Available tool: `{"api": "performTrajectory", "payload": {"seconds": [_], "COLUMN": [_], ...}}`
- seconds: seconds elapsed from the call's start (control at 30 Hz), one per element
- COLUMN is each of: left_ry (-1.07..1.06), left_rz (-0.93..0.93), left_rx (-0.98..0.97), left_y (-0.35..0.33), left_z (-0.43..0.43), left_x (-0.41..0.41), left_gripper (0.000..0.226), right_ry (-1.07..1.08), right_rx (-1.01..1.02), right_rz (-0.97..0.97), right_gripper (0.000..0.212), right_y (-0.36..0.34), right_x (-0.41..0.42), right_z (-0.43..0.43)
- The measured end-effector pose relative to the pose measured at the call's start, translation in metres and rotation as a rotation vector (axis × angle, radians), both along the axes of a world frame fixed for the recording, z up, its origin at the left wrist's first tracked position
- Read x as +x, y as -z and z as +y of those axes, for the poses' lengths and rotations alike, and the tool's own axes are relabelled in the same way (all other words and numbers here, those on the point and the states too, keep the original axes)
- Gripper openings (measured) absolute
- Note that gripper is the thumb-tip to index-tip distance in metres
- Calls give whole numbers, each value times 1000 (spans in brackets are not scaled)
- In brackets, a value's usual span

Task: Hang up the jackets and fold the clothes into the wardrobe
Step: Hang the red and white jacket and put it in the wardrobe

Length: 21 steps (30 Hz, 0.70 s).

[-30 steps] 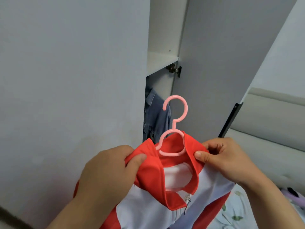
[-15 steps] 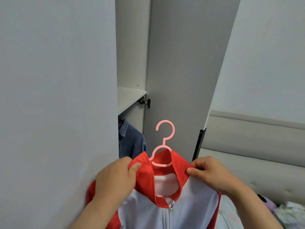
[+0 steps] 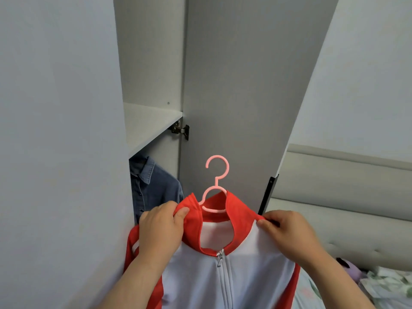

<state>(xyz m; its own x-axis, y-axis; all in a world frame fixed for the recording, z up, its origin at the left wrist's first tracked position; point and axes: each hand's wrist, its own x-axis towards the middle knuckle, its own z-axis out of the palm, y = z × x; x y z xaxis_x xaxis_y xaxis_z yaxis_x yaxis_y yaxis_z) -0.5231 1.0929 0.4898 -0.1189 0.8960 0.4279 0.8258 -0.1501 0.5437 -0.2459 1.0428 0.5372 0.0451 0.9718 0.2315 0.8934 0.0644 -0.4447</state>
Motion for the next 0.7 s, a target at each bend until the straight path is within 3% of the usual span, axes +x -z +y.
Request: {"api": "performTrajectory", "payload": {"seconds": [0.17, 0.33, 0.47, 0.57, 0.67, 0.7], "left_ry": [-44, -236, -322, -297, -316, -285], "left_rz": [35, 115, 78, -99, -529, -590], "left_rx": [100, 229, 152, 114, 49, 81], "left_y": [21, 44, 60, 69, 73, 73], "left_z": [48, 87, 110, 127, 127, 123], "left_x": [7, 1, -9, -19, -22, -20], "left_gripper": [33, 53, 67, 62, 73, 72], "right_ry": [-25, -52, -64, -118, -143, -154], "right_rx": [-43, -52, -82, -107, -119, -116], "right_rz": [18, 87, 153, 177, 200, 205], "right_gripper": [6, 49, 56, 48, 39, 37], "right_y": [16, 36, 53, 64, 72, 71], "right_x": [0, -20, -35, -41, -53, -55], "right_z": [29, 75, 112, 144, 169, 175]}}
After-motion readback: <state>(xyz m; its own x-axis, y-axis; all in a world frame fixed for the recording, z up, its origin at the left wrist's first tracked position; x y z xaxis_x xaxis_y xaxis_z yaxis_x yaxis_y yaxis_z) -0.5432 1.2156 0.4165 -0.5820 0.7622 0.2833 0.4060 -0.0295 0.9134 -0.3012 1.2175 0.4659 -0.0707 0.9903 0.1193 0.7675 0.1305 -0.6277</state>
